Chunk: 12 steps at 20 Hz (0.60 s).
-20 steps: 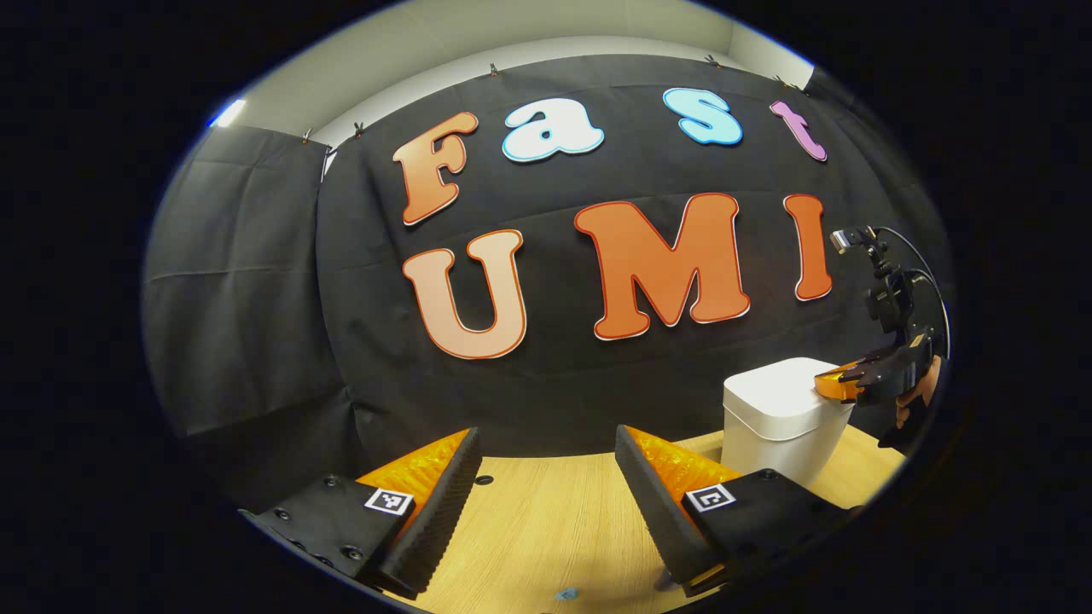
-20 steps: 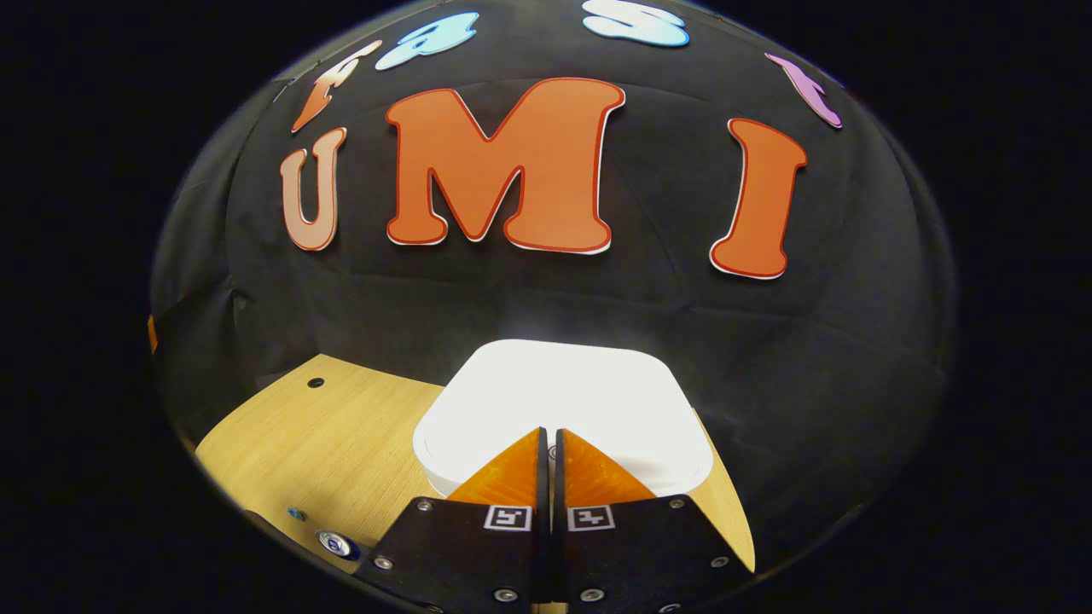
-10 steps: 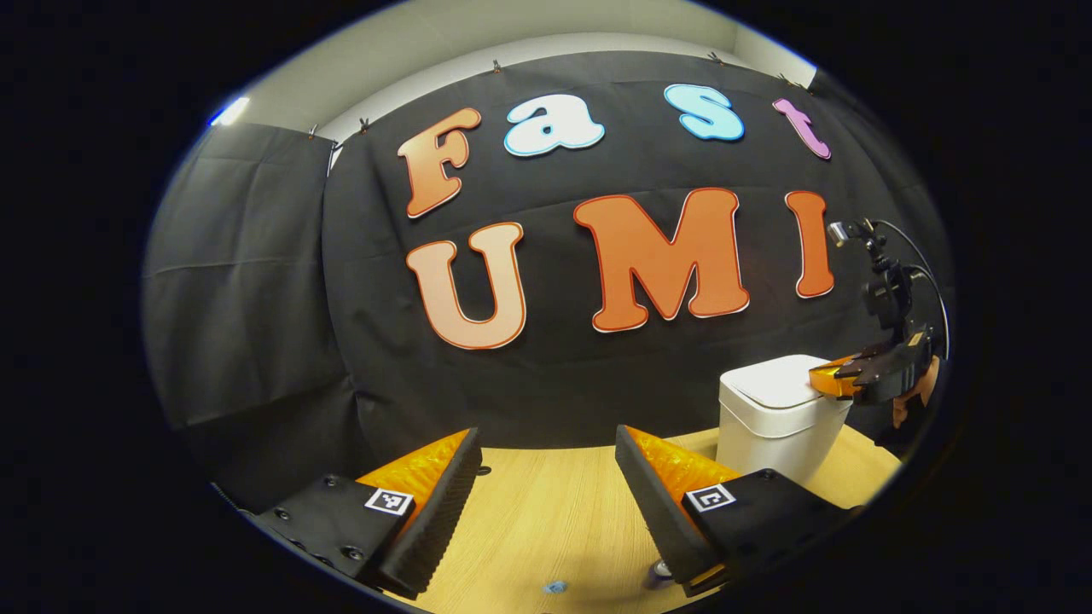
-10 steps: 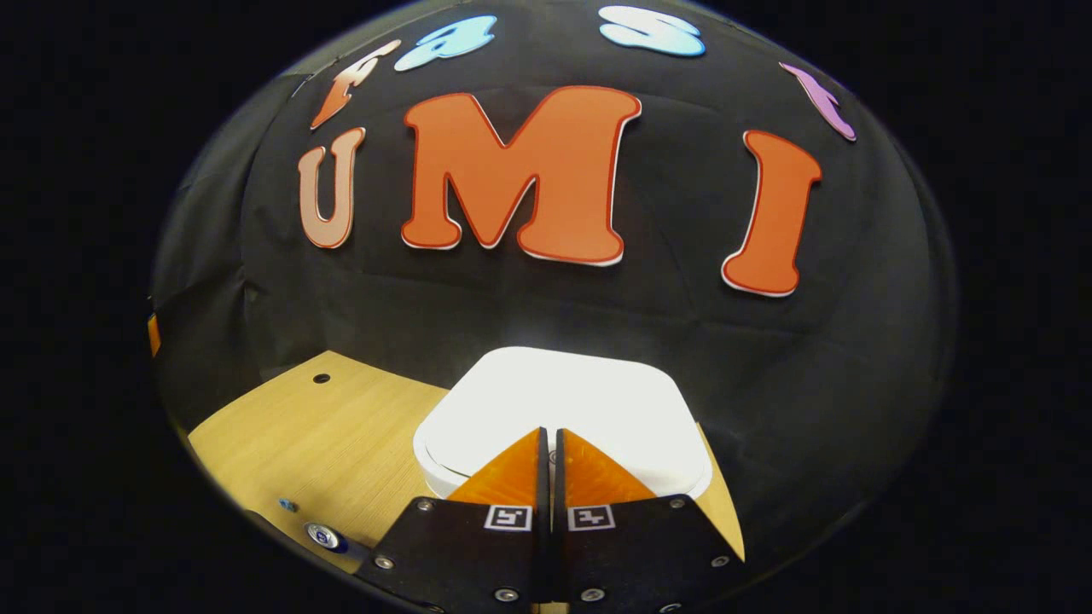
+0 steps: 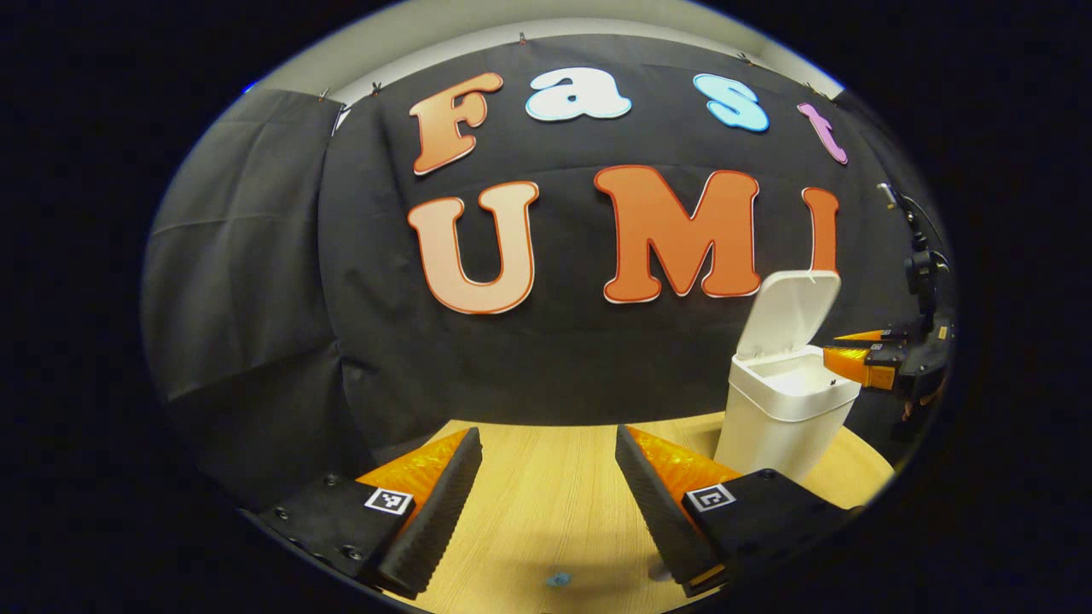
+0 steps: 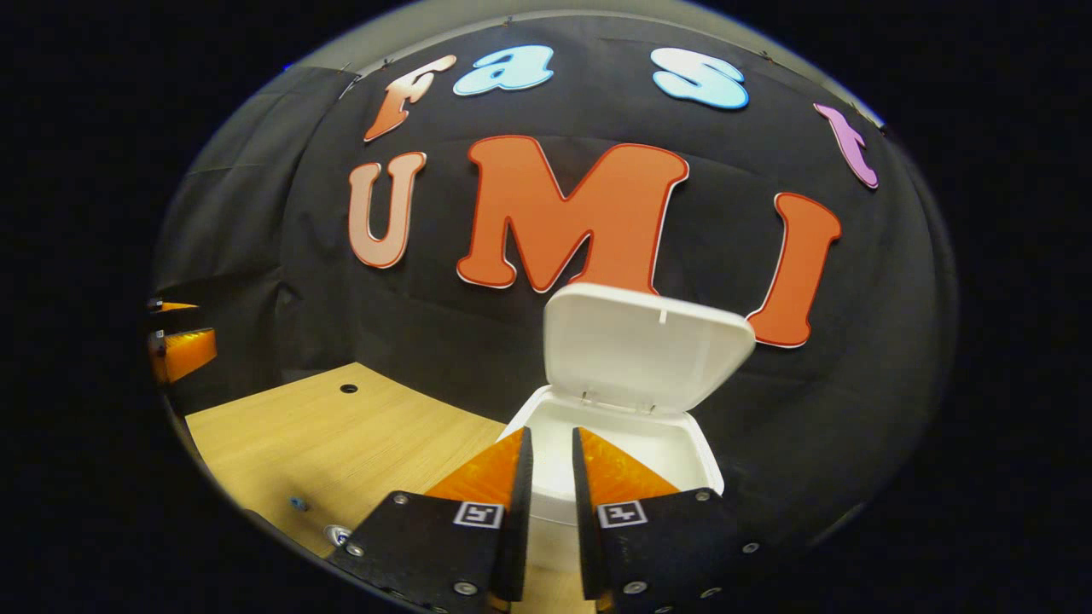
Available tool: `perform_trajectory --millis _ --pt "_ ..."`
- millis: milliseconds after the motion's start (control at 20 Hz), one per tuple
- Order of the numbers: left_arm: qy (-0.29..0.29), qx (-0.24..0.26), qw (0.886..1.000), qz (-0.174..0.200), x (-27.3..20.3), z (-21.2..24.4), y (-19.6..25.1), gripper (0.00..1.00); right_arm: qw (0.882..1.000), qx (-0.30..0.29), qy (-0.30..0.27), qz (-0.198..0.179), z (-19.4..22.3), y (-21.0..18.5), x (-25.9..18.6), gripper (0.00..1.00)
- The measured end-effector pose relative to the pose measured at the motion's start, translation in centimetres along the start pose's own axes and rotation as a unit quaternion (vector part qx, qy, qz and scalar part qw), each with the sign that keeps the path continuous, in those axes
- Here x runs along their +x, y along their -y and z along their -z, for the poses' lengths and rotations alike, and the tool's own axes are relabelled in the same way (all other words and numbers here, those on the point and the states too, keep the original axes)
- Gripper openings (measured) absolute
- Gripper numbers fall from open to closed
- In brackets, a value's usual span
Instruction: Press the lid of the desktop garbage bin to open it, pick up the crumpled paper on the desktop and throw it into the bin, then pick up the pop can on the desktop and drop it into the bin, and finally close the garbage bin lid.
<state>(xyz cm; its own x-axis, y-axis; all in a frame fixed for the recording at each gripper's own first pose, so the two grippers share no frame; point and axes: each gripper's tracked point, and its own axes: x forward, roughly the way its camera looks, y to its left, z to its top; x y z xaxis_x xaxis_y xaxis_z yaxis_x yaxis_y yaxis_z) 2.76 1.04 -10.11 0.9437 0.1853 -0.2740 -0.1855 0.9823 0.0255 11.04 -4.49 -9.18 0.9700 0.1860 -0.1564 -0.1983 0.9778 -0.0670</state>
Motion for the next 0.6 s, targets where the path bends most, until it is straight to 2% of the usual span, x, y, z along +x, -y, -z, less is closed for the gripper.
perform_trajectory --millis 100,150,200,400,600 --pt "-0.019 0.005 1.000 0.010 0.7 1.7 -0.5 1.00 1.000 -0.002 0.002 -0.010 0.5 -1.6 -0.8 0.44" --pt "-0.028 0.006 0.999 0.017 1.0 2.4 -0.6 1.00 1.000 -0.003 0.000 -0.014 0.8 -2.4 -1.0 0.49" --pt "-0.037 0.005 0.999 0.023 1.1 3.1 -0.7 1.00 1.000 -0.002 -0.002 -0.018 1.3 -3.1 -1.3 0.60" --pt "-0.086 0.001 0.995 0.045 1.6 6.5 -0.8 1.00 0.999 0.012 -0.022 -0.041 3.1 -6.3 -2.5 0.85" --pt "-0.132 -0.001 0.989 0.061 2.0 9.5 -0.9 1.00 0.996 0.023 -0.049 -0.065 5.6 -9.6 -3.4 0.95"
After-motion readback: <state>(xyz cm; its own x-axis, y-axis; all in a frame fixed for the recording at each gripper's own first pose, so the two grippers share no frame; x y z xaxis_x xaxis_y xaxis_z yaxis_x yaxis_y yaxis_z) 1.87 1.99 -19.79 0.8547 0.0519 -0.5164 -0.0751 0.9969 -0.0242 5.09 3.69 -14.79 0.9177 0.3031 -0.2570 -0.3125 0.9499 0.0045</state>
